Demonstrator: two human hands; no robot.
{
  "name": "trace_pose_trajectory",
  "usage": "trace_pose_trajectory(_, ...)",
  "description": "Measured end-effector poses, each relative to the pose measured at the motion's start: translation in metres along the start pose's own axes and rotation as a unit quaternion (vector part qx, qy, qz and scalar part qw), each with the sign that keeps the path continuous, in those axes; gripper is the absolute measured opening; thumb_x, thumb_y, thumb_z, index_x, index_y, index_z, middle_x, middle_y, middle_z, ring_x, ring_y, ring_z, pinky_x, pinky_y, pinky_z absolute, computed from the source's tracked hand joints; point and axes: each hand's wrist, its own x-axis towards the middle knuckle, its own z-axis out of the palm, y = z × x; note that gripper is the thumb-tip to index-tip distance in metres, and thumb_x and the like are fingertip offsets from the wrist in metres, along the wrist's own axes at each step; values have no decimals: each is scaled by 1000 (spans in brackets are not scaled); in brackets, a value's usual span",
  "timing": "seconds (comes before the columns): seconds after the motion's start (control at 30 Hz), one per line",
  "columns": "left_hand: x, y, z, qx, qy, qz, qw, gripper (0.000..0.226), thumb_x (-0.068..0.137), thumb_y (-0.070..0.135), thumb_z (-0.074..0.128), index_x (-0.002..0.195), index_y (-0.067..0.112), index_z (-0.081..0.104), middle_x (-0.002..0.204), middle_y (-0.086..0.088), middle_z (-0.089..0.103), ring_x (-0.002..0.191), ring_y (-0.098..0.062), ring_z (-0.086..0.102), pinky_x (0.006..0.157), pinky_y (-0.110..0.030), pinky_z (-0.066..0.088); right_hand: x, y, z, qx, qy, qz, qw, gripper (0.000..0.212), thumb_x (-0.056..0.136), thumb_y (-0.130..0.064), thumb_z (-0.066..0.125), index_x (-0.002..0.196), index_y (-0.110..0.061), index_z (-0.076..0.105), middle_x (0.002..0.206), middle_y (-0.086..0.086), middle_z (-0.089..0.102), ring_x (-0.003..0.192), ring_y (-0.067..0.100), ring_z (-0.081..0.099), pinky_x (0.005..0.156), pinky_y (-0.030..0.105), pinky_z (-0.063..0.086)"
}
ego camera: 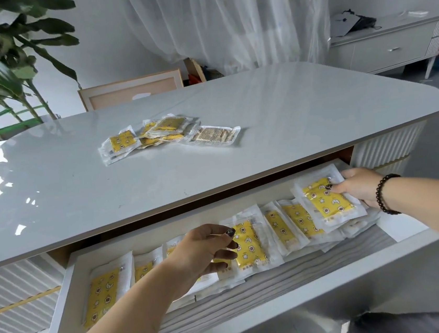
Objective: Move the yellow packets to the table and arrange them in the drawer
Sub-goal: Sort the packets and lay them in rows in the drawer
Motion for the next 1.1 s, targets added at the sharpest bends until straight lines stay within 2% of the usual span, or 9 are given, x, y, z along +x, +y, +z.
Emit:
trace_pose_trajectory(0.07, -1, 0, 1, 2, 5, -5, 1000, 12, 94, 11, 58, 104, 9, 63, 81, -4, 70, 72, -18, 65, 60, -25, 51, -9, -5, 5, -84, 4, -14, 996, 45, 82, -19, 73, 121, -1, 58, 115, 15, 64, 102, 28, 62, 86, 35, 52)
trace_pose_trajectory(0.13, 0, -1, 1, 8, 11, -10, 1000, 11, 94, 11, 57, 103, 9, 63, 82, -5, 70, 71, -18, 65, 59, -24, 50, -15, -9, 11, -182, 6, -39, 982, 34, 86, -23, 68, 111, -1, 62, 105, 14, 65, 85, 24, 59, 62, 25, 45)
trace_pose_trajectory(0.27, 1, -2, 0, 12, 21, -18, 1000, 11, 95, 9, 55, 102, 9, 64, 80, -4, 71, 70, -17, 66, 57, -23, 50, -15, -8, 17, -291, 37, -72, 953, 26, 87, -31, 65, 100, -8, 66, 86, 6, 64, 73, 19, 54, 51, 23, 37)
trace_pose_trajectory(0.33, 1, -3, 0, 13, 24, -20, 999, 11, 95, 9, 56, 101, 10, 64, 78, -3, 71, 70, -17, 67, 57, -23, 50, -17, -10, 16, -334, 59, -85, 937, 24, 86, -33, 67, 91, -10, 61, 85, 4, 58, 75, 18, 54, 53, 24, 39)
trace_pose_trajectory(0.47, 1, -2, -1, 16, 28, -20, 999, 11, 95, 8, 54, 101, 10, 64, 77, -2, 71, 69, -16, 67, 57, -23, 49, -19, -11, 15, -347, 110, -137, 921, 38, 83, -35, 68, 113, -14, 56, 127, 9, 49, 114, 23, 50, 86, 30, 46)
trace_pose_trajectory(0.6, 0, -2, 0, 21, 30, -21, 999, 12, 95, 8, 54, 100, 10, 65, 77, -2, 71, 69, -16, 67, 59, -24, 49, -23, -8, 21, -390, 34, -150, 908, 30, 85, -36, 64, 109, -18, 59, 117, 5, 51, 99, 19, 53, 81, 26, 44)
trace_pose_trajectory(0.8, -1, 1, -2, 33, 60, -7, 998, 15, 96, 6, 52, 103, 10, 64, 79, -3, 71, 68, -14, 67, 59, -23, 49, -33, -13, 23, -429, 36, -168, 887, 26, 90, -36, 56, 109, -20, 58, 118, 2, 49, 96, 18, 54, 80, 28, 47)
trace_pose_trajectory(0.97, -7, 3, -5, 47, 120, 6, 992, 18, 94, 5, 51, 100, 13, 65, 80, -2, 72, 71, -14, 68, 60, -22, 48, -59, -32, 27, -516, 7, -232, 825, 26, 95, -38, 45, 109, -19, 57, 113, -1, 48, 86, 15, 52, 69, 28, 47)
trace_pose_trajectory(1.1, -18, 10, -4, 56, 149, 26, 987, 20, 93, 4, 48, 99, 13, 64, 81, -1, 72, 73, -13, 69, 61, -21, 47, -88, -65, 34, -534, -47, -297, 790, 20, 94, -32, 45, 102, -21, 60, 110, -5, 53, 90, 14, 55, 76, 30, 50)
